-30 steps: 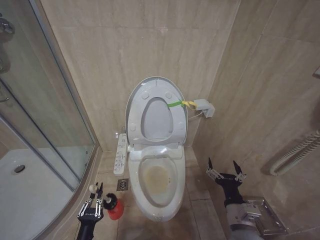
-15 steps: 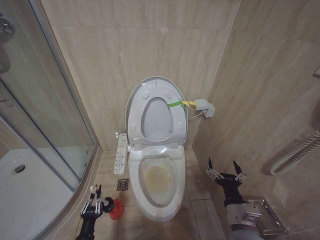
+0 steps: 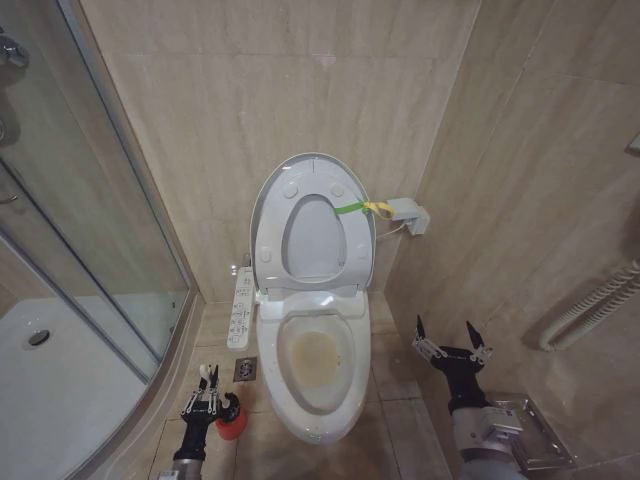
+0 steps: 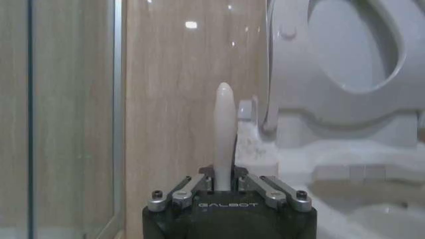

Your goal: Open the toilet lid, clean the toilet bowl with a toilet brush, close the toilet lid, and flush.

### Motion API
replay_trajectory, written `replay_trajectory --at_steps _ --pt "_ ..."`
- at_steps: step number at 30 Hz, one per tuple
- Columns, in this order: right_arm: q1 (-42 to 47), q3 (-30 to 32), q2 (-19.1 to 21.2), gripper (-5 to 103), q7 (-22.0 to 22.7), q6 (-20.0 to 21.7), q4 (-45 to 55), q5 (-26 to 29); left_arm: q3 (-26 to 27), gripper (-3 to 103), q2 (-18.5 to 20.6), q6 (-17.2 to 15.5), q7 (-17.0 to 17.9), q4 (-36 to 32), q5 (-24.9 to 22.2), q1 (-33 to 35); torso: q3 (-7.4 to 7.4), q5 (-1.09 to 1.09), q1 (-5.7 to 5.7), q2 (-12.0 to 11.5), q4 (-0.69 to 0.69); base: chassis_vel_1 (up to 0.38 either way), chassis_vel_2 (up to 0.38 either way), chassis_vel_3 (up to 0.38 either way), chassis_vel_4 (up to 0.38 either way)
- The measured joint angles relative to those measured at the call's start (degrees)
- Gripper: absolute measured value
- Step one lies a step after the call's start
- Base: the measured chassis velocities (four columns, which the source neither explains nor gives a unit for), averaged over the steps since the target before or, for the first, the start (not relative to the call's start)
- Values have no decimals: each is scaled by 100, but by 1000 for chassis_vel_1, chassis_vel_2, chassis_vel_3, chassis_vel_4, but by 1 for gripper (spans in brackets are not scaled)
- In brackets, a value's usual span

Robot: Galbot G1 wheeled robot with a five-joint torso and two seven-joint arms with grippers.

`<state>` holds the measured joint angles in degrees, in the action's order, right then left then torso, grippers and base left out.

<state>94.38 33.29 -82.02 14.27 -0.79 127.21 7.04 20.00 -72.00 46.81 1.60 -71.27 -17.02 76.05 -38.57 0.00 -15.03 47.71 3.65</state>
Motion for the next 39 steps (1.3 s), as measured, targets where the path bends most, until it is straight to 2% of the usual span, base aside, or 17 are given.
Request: replay_trajectory --at_steps 12,25,39 --pt "0 0 0 100 0 0 0 0 -168 17 67 -2 -146 909 -150 -478 0 0 0 0 -1 0 0 0 0" --pt "0 0 0 100 0 0 0 0 -391 17 139 -4 -254 1454 -173 -1075 0 0 0 0 0 0 0 0 0" --pt "0 0 0 100 0 0 0 0 -580 17 -3 -8 -517 2166 -299 -1506 1 1 0 0 0 0 0 0 0"
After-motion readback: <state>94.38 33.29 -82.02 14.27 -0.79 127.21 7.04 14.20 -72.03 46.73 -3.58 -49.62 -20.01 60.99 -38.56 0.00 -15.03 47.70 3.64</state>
